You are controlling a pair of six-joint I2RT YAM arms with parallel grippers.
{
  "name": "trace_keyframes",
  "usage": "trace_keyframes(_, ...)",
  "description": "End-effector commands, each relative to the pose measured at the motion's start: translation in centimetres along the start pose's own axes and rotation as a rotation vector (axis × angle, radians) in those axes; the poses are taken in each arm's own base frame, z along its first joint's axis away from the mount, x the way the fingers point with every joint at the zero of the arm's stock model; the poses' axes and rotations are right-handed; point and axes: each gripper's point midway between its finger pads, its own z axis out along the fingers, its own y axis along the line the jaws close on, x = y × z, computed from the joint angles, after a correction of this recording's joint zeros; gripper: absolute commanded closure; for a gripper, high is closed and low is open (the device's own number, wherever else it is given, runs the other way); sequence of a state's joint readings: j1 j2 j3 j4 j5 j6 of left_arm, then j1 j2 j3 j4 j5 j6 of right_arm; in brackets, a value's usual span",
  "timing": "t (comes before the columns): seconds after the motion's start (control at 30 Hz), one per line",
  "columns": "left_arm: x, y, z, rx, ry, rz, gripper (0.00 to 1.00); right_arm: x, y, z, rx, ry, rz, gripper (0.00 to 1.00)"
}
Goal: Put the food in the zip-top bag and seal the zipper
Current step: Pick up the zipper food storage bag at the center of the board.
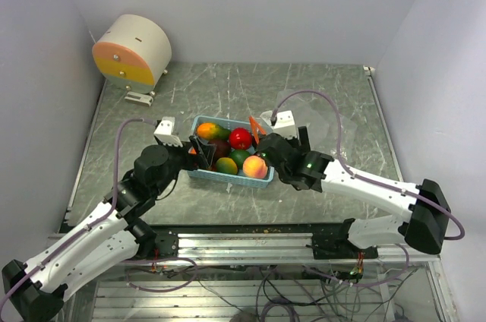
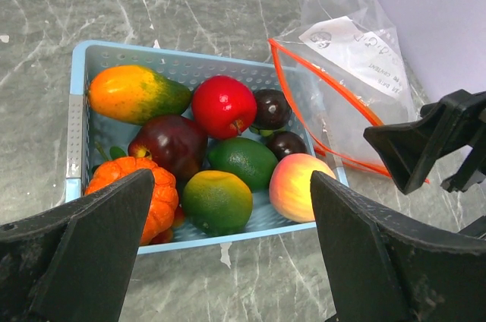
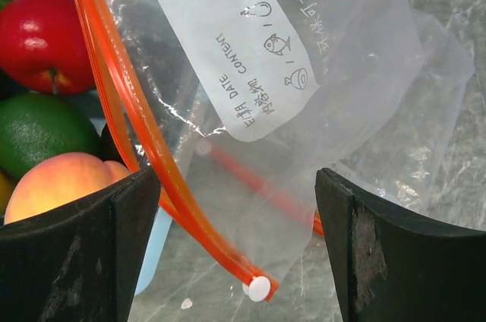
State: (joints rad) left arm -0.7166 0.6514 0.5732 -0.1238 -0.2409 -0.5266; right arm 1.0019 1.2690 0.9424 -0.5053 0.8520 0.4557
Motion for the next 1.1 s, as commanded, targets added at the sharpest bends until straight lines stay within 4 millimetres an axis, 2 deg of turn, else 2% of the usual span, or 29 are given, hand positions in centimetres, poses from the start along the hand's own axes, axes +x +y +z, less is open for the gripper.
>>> trace_keyframes(0.0, -0.3, -0.1, 0.1, 0.011, -0.027, -0.023, 0.05, 0.1, -0.3, 1.0, 0.089, -0.031, 0.006, 0.18)
trace_keyframes(0.13, -0.1, -0.3, 0.2, 0.019, -0.023, -0.030, 0.05, 1.2, -0.6, 2.0, 0.153, -0.029, -0.007, 0.24)
trace_keyframes(0.2, -0.1, -0.4, 0.2, 0.027, -0.023, -0.035, 0.05, 1.2, -1.2, 2.2, 0.201, -0.045, -0.003, 0.31)
trace_keyframes(0.37, -0.2, -0.6, 0.0, 0.039, -0.029, -0.045, 0.05, 0.4, -1.5, 2.1, 0.212, -0.075, 0.049, 0.65)
trace_keyframes(0.43, -0.3, -0.7, 0.0, 0.044, -0.032, -0.049, 0.05, -0.2, -1.7, 1.7, 0.202, -0.087, 0.081, 0.83)
trace_keyframes(0.5, -0.5, -1.1, 0.0, 0.061, -0.042, -0.056, 0.05, -1.2, -1.7, 1.0, 0.171, -0.101, 0.121, 0.95)
trace_keyframes(0.6, -1.8, -2.4, 0.1, 0.119, -0.082, -0.081, 0.05, -3.7, -0.6, -0.6, 0.032, -0.139, 0.194, 1.00)
trace_keyframes(0.8, -4.4, -5.8, 1.1, 0.240, -0.130, -0.121, 0.05, -7.2, 1.2, -2.9, -0.159, -0.191, 0.260, 1.00)
trace_keyframes(0.87, -4.2, -6.7, 2.2, 0.259, -0.102, -0.130, 0.05, -7.8, 1.5, -3.1, -0.179, -0.196, 0.258, 1.00)
trace_keyframes(1.0, -4.0, -8.8, 3.9, 0.328, -0.059, -0.164, 0.05, -7.6, 2.3, -2.8, -0.196, -0.187, 0.239, 1.00)
trace_keyframes(1.07, -4.4, -9.7, 3.9, 0.367, -0.067, -0.186, 0.05, -7.7, 2.5, -2.8, -0.204, -0.189, 0.240, 1.00)
